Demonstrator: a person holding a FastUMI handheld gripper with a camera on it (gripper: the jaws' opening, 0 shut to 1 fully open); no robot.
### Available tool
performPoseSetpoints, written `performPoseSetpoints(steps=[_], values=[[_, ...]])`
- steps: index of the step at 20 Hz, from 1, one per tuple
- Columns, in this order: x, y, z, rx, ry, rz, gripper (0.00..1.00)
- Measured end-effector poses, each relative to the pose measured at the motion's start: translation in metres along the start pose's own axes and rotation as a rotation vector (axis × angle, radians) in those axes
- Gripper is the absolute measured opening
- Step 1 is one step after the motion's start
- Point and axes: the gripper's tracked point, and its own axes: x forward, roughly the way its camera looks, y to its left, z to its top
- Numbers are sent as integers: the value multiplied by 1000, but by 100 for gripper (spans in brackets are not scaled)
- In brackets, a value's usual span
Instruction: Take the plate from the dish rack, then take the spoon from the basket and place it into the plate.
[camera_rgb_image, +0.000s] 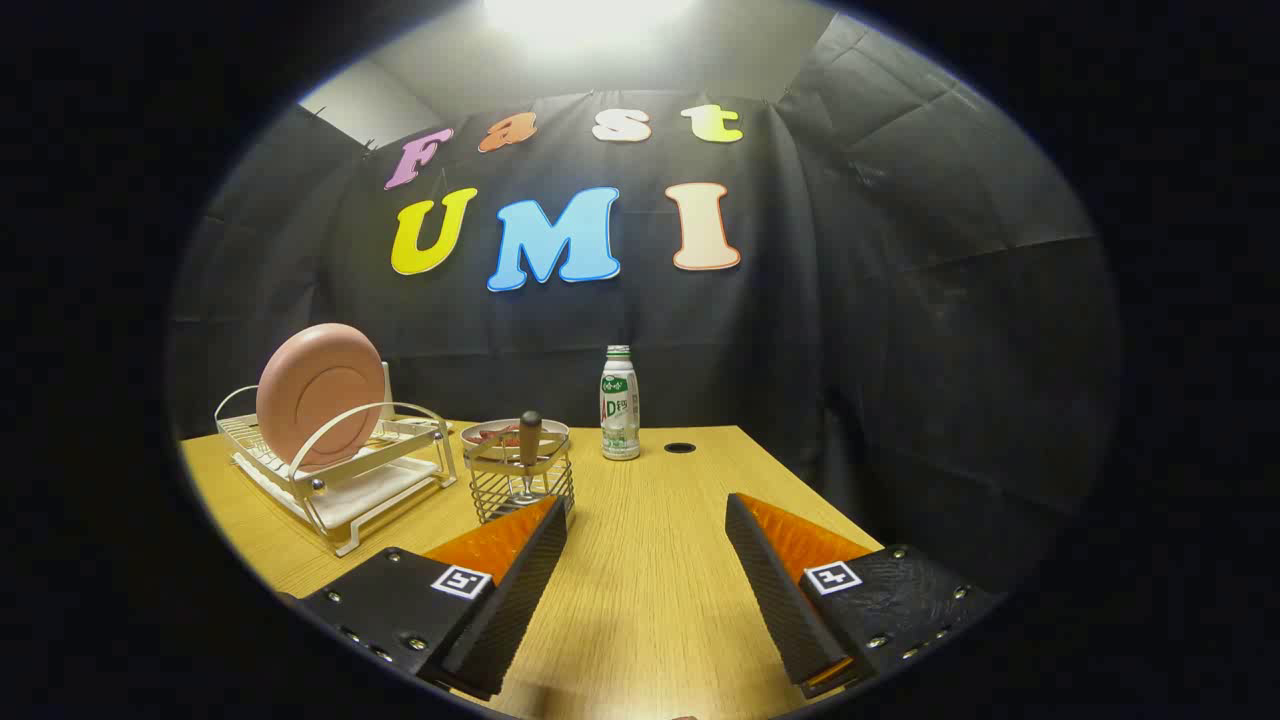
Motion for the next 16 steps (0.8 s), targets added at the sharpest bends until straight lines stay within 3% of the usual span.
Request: performPoseSetpoints(steps=[6,10,16], values=[[52,-5,4,12,-5,-24,98],[81,-34,29,13,-64,-113,98],[47,-88,93,-32,-108,-242,98]])
